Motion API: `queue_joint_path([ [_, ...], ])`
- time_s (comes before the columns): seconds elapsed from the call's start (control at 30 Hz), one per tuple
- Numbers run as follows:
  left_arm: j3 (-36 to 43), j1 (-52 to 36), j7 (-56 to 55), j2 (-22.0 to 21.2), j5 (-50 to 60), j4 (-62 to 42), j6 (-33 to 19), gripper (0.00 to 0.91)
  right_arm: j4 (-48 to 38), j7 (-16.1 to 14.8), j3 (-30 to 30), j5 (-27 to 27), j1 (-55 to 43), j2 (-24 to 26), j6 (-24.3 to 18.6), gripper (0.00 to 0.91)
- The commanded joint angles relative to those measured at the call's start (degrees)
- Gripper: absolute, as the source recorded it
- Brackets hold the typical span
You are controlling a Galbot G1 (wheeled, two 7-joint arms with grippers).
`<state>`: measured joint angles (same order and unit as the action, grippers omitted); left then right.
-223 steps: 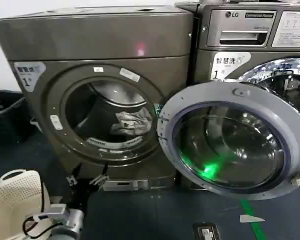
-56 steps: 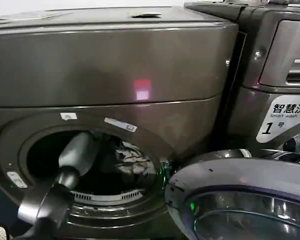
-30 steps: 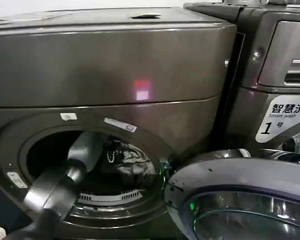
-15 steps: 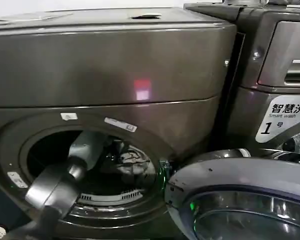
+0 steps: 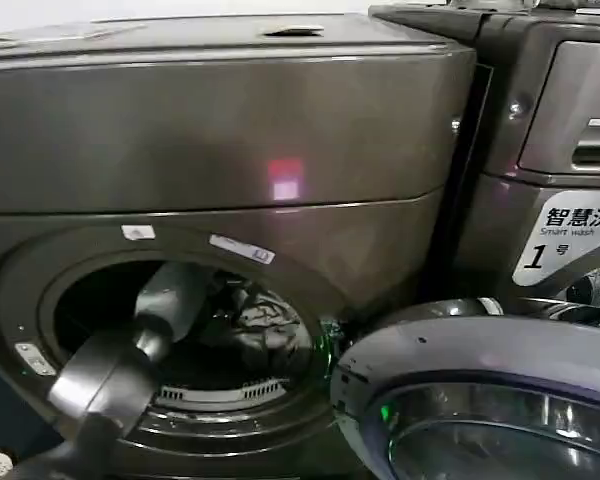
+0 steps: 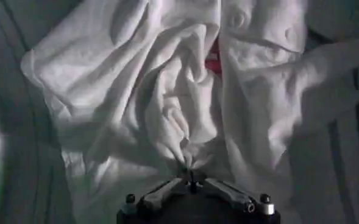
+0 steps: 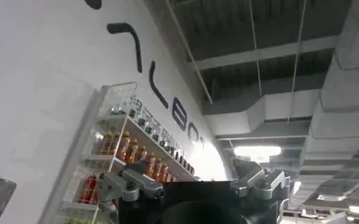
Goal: Grasp the clothes from the dryer.
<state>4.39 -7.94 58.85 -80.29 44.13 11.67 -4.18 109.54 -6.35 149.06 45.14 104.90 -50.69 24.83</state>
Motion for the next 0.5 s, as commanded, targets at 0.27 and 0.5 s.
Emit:
queue_joint_path([
  [0.27,-12.53,10.48,-29.54,2.82,-25.42,19.44,14.76,0.000,-0.11,0.36,-0.54,0.00,-0.52,0.36,-0.15,0.907],
  [0.5,-19.61,21.64,-48.54,1.45,-37.97,39.06,18.02,0.000,0.06,0.53,-0.77,0.07,-0.80,0.01,-0.55,0.907],
])
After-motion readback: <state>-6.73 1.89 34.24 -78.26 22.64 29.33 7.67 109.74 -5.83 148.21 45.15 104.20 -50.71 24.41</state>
